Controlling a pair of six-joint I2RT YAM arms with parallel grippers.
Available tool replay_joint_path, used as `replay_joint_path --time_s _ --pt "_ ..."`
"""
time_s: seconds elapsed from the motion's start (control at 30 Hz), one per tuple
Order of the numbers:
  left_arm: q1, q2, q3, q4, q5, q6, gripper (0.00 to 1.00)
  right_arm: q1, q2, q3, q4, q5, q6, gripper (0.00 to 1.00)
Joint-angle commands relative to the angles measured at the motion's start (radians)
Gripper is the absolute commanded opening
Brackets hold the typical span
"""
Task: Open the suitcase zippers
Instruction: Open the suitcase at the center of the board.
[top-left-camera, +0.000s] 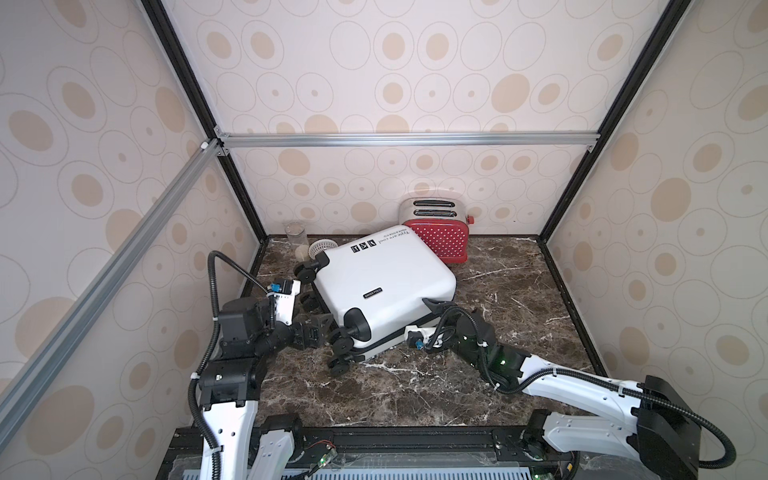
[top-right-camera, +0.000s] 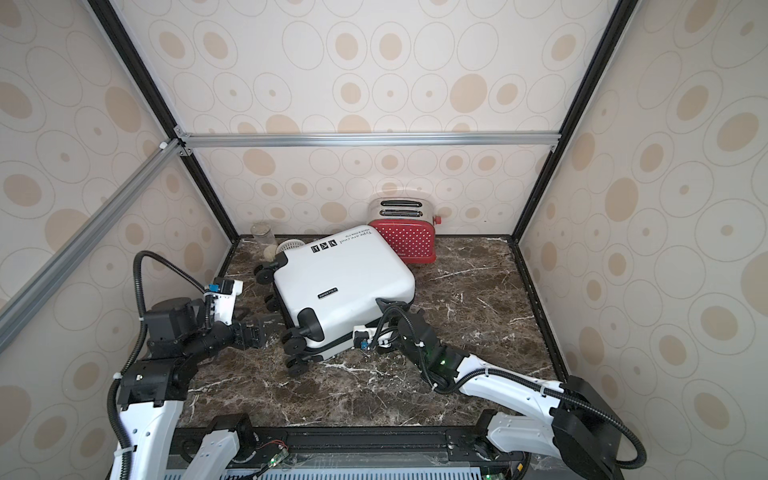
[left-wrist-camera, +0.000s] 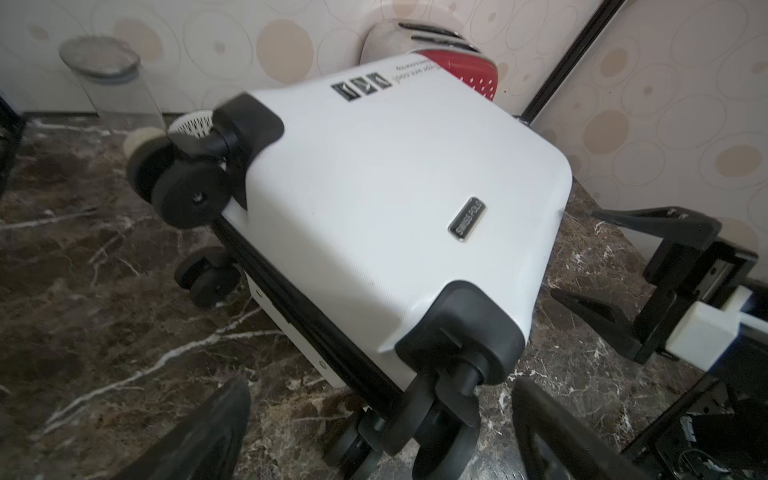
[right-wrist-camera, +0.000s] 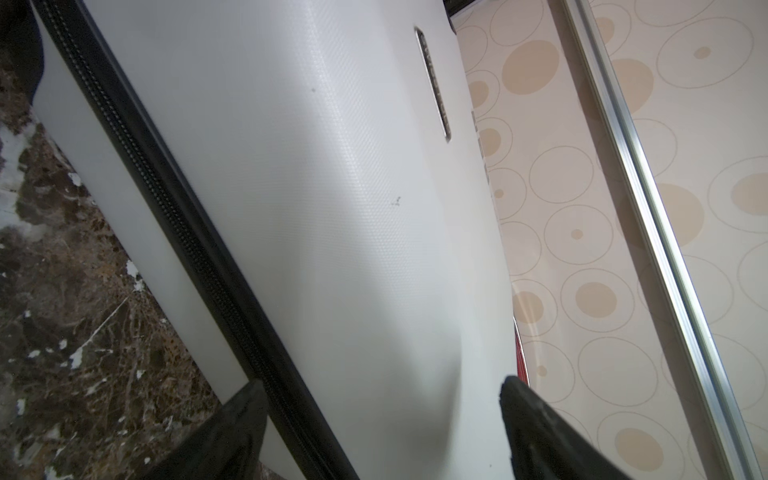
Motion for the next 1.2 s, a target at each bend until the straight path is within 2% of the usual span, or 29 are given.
replay_joint_path --time_s 0.0,0.07,0.2,0.3,0.4,0.67,0.8,0.93,1.1,1.13,1.17 --pt "-0.025 0.048 0.121 -0.036 -0.085 0.185 0.98 -0.007 -0.015 -0.028 0.047 -0.023 0.010 0.89" --pt "-0.086 0.075 0.100 -0.032 -0.173 0.261 0.99 -0.005 -0.013 -0.032 0.058 -0.024 0.012 0.89" --pt "-0.192 0.129 0.056 -0.088 -0.251 0.420 0.96 -0.006 -0.017 -0.042 0.073 -0.025 0.016 0.89" --pt "-0.261 0.176 0.021 -0.145 -0.276 0.498 0.89 -0.008 -0.025 -0.050 0.080 -0.030 0.027 0.89" --pt "-0.310 0.202 -0.019 -0.205 -0.216 0.610 0.84 -0.008 -0.029 -0.061 0.102 -0.032 0.034 0.89" --pt "-0.341 0.189 -0.058 -0.222 -0.157 0.655 0.87 -0.007 -0.036 -0.075 0.116 -0.037 0.054 0.89" --pt "-0.341 0.191 -0.049 -0.255 -0.165 0.650 0.82 -0.009 -0.028 -0.073 0.120 -0.046 0.060 0.89" --pt "-0.350 0.167 -0.101 -0.200 -0.193 0.680 0.76 -0.009 -0.024 -0.071 0.126 -0.050 0.069 0.89" --pt "-0.363 0.193 -0.115 -0.122 -0.127 0.675 0.64 -0.008 -0.032 -0.068 0.122 -0.050 0.078 0.89" --pt "-0.370 0.205 -0.115 -0.117 -0.123 0.674 0.55 -0.009 -0.034 -0.068 0.123 -0.049 0.080 0.89" --pt "-0.379 0.215 -0.115 -0.108 -0.123 0.670 0.35 -0.009 -0.035 -0.071 0.127 -0.047 0.082 0.89"
